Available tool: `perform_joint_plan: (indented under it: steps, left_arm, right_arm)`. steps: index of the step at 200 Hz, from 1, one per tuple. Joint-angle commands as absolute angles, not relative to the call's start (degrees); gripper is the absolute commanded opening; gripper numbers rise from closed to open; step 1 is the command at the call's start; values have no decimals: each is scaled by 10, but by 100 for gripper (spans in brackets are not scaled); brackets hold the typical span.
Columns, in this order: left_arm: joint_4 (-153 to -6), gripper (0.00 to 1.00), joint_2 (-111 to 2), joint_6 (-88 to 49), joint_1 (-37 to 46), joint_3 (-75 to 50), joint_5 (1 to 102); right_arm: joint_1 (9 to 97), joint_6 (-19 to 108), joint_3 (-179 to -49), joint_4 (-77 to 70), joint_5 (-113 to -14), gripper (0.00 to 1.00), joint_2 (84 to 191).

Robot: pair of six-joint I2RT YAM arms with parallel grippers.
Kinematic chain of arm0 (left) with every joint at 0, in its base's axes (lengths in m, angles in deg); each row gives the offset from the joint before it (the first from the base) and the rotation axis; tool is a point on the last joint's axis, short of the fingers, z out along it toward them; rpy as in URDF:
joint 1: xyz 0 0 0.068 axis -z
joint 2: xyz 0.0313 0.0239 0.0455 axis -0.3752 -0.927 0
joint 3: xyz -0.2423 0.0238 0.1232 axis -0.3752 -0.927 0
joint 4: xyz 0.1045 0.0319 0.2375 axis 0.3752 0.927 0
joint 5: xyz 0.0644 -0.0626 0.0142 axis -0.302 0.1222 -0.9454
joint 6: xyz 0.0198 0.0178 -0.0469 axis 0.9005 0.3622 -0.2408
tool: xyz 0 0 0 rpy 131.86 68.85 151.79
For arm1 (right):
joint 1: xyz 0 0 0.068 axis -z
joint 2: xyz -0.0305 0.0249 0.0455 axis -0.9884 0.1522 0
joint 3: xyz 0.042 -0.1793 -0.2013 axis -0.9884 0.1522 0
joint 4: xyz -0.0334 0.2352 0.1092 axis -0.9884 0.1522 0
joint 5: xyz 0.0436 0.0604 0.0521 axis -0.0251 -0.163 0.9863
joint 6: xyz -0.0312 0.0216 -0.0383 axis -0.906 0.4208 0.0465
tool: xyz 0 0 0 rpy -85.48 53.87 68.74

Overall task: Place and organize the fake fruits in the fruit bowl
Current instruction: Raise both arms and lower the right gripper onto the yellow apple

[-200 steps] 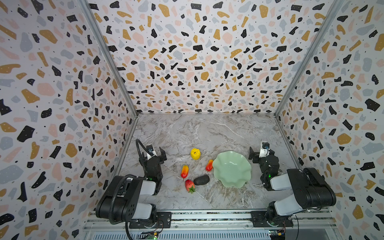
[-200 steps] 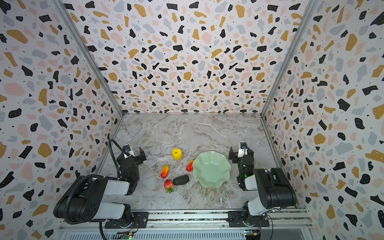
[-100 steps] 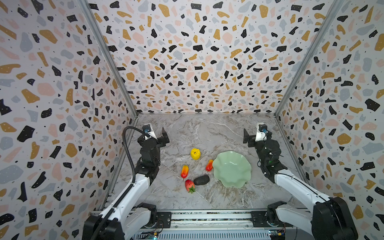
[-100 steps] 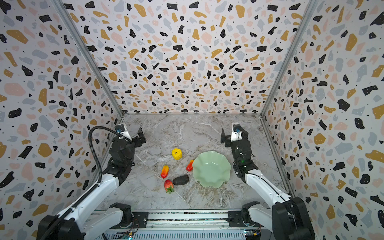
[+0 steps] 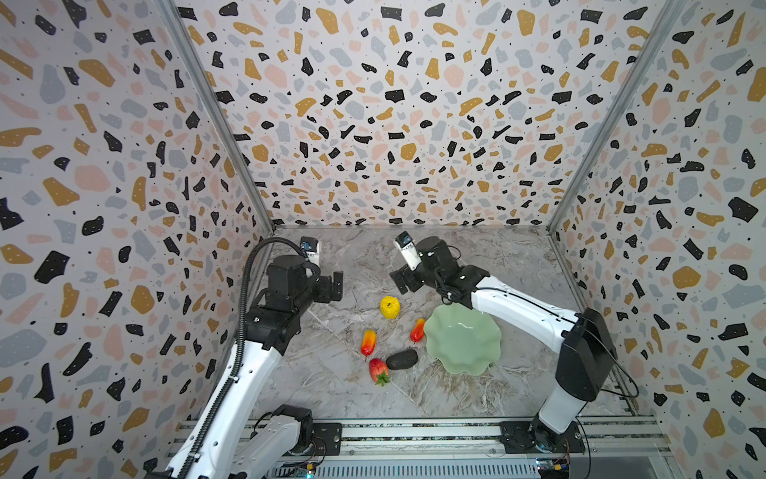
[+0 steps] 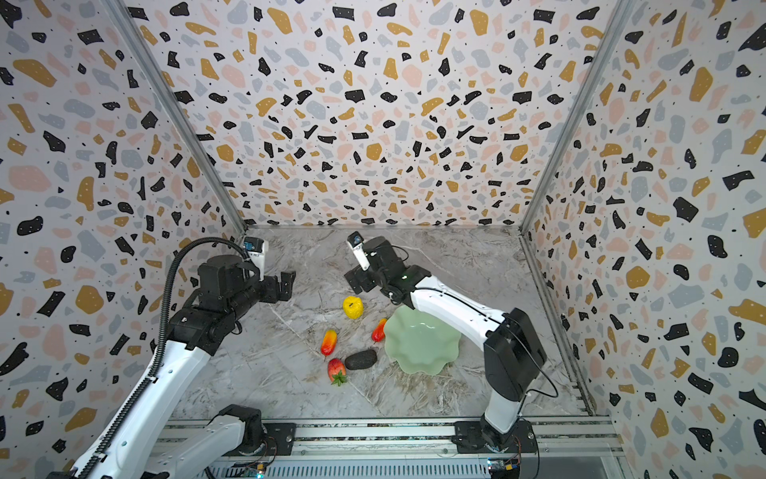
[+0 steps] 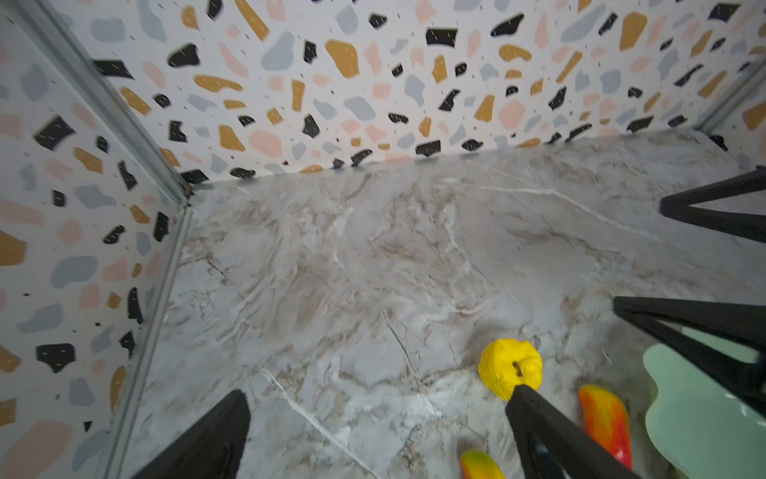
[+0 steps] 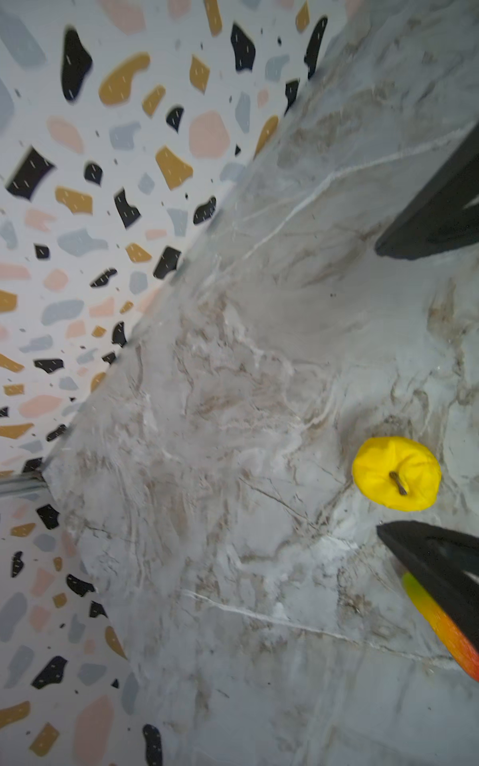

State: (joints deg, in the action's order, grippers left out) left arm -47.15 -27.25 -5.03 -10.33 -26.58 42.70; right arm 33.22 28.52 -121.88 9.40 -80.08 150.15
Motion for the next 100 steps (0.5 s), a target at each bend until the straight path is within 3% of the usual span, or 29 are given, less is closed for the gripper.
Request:
perform_joint_plan:
  steps: [1, 100]
  left_arm:
    - [-457, 100, -274, -28, -101, -285, 486]
    - [-496, 100, -261, -23, -103, -339, 440]
  right_arm:
    - [305, 354, -1256, 154, -815, 99, 1518]
    - [308, 407, -1337, 184, -787, 97, 1672]
